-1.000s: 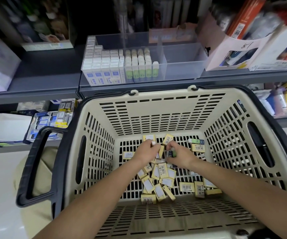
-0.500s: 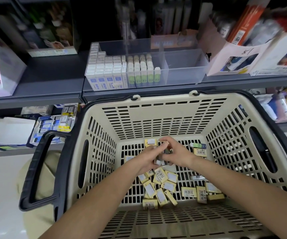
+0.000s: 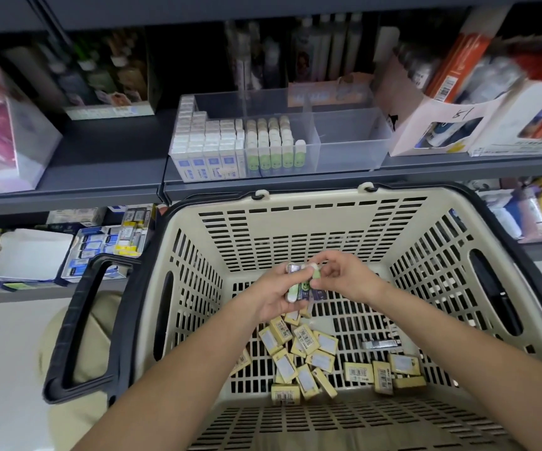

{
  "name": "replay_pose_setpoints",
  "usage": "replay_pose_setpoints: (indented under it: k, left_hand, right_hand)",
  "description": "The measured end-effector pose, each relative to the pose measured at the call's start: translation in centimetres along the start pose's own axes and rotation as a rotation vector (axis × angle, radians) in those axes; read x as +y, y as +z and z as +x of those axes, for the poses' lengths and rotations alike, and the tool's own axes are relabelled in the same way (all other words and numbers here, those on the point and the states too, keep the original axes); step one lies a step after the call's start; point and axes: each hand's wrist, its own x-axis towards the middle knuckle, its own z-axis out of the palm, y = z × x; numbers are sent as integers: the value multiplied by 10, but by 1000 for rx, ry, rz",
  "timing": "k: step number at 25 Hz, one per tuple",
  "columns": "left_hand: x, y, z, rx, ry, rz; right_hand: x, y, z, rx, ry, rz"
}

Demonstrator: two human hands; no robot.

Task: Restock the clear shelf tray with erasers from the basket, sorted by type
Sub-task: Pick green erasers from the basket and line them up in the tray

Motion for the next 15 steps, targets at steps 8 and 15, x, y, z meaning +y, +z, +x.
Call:
replay_pose_setpoints:
  k: [8, 15]
  left_hand:
    - [76, 20, -41, 61, 328, 440]
    - [140, 16, -68, 228, 696, 344]
  right_hand:
    - [-58, -53, -14, 25, -185, 132]
    - [-141, -96, 4, 257, -326, 134]
